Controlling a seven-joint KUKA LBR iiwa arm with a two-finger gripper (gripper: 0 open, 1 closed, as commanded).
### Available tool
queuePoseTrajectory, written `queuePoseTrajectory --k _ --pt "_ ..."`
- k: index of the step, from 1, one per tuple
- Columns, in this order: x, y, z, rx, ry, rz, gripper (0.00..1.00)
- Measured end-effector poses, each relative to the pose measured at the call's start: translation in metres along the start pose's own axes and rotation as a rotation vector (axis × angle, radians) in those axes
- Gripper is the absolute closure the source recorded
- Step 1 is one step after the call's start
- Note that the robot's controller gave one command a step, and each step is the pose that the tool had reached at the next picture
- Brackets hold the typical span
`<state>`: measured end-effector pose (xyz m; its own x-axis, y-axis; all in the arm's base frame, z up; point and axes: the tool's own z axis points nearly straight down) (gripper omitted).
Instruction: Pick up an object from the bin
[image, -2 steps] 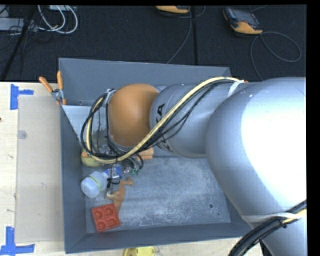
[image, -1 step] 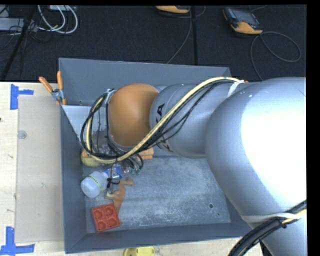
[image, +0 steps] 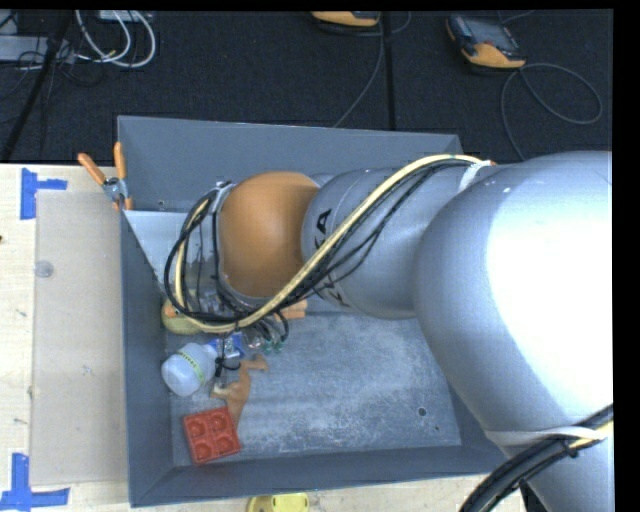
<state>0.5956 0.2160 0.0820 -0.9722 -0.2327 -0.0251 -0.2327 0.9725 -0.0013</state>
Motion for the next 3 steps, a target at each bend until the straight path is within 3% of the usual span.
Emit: queuePoseTrajectory --k 1,2,3 --pt "0.029 0.001 -0.017 0.000 0.016 -0.129 1.00" --pt "0.024 0.007 -0.026 0.000 0.007 -0.181 1.00" --pt "0.036 0.021 -0.009 0.006 0.014 -0.130 1.00"
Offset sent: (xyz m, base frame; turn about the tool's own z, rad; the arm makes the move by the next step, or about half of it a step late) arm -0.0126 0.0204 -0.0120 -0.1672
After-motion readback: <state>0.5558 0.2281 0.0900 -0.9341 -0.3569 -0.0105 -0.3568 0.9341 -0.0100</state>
